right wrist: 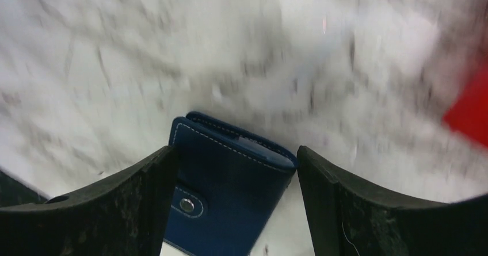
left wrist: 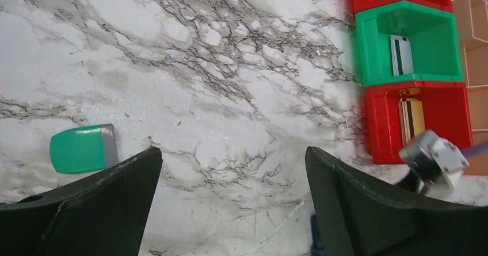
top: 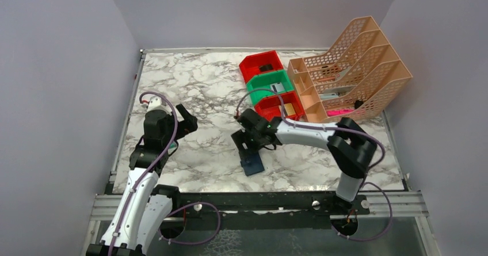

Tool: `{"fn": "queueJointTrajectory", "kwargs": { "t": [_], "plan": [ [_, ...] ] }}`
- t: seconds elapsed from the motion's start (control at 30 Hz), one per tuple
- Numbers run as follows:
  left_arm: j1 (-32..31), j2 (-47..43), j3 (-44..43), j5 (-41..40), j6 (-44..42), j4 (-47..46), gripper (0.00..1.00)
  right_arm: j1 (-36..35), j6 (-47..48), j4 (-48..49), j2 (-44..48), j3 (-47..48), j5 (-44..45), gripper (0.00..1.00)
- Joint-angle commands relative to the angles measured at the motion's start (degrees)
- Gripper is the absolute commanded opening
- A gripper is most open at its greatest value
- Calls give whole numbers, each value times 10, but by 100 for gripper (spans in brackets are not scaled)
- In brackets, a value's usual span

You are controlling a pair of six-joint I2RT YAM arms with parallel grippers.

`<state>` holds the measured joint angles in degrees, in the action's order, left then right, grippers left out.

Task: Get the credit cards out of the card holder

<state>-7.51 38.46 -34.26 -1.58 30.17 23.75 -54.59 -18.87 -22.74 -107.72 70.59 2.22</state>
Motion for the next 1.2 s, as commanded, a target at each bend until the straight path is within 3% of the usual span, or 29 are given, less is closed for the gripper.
{"fn": "queueJointTrajectory", "kwargs": {
  "t": [0.0, 0.2, 0.37, 0.47, 0.53, 0.83, 1.17],
  "plan": [
    [3, 9, -1, 2, -1, 2, 98, 5, -53, 28, 138, -142, -47, 79],
    [3, 20, -3, 14, -3, 2, 98, 5, -80, -26, 257, -178, 41, 85],
    [2, 24, -7, 25, -15, 2, 99, 6, -125, -66, 264, -86, 193, 99],
    [3, 38, -30, 44, -70, 16, 99, 13, -165, -85, 235, -16, 316, 99],
    [2, 46, -43, 25, -95, 29, 99, 30, -179, -95, 203, 33, 347, 99],
    [3, 54, -31, 11, -99, 23, 99, 152, -338, -161, 42, 194, 305, 99],
    [3, 57, -28, 12, -98, 23, 99, 210, -464, -149, -33, 228, 223, 84]
  ]
}}
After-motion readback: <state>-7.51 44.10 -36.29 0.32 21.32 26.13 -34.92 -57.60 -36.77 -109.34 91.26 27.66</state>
